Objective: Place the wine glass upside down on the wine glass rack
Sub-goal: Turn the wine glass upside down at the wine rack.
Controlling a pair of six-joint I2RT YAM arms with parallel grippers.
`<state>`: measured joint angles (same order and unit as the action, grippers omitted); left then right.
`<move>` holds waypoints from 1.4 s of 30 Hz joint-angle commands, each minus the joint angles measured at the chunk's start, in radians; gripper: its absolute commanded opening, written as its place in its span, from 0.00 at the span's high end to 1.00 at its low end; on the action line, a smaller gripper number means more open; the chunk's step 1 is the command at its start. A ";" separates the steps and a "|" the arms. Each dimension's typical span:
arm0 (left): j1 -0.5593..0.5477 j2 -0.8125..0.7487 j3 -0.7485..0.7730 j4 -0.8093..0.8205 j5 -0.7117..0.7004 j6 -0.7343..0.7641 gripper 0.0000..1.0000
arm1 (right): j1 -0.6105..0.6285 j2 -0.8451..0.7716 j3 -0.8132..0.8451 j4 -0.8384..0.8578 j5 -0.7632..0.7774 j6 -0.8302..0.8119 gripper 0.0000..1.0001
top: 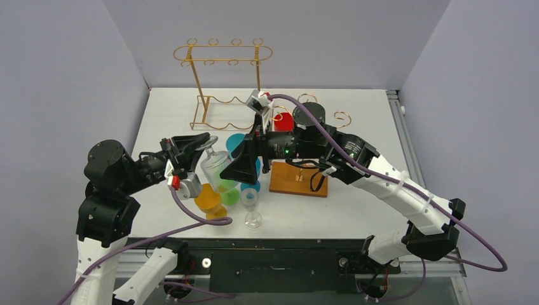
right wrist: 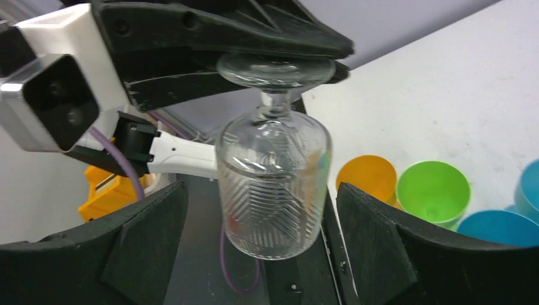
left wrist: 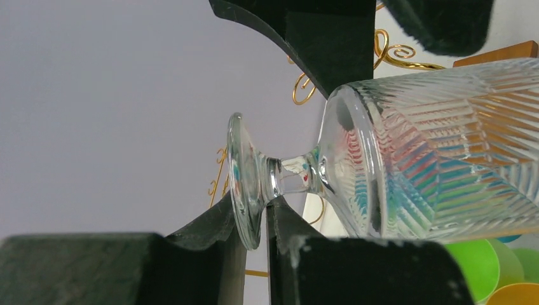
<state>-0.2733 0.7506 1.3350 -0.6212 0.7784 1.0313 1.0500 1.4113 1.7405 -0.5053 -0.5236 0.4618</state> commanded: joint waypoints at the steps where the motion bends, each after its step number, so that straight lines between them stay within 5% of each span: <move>1: -0.003 -0.018 -0.003 0.141 0.026 -0.003 1.00 | 0.012 0.029 -0.028 0.145 -0.140 0.035 0.18; 11: -0.003 -0.033 -0.049 0.302 -0.006 -0.111 1.00 | 0.061 0.044 -0.063 0.094 -0.049 -0.047 0.18; 21: -0.003 -0.029 -0.027 0.258 0.022 -0.135 1.00 | 0.062 -0.046 -0.197 0.343 0.078 0.030 0.17; 42: -0.003 -0.029 -0.044 0.263 0.030 -0.120 1.00 | 0.061 0.021 -0.112 0.249 -0.066 0.015 0.22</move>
<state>-0.2737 0.7277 1.2732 -0.4561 0.8085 0.9272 1.1118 1.4124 1.5906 -0.2859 -0.5343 0.4614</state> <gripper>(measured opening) 0.085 0.804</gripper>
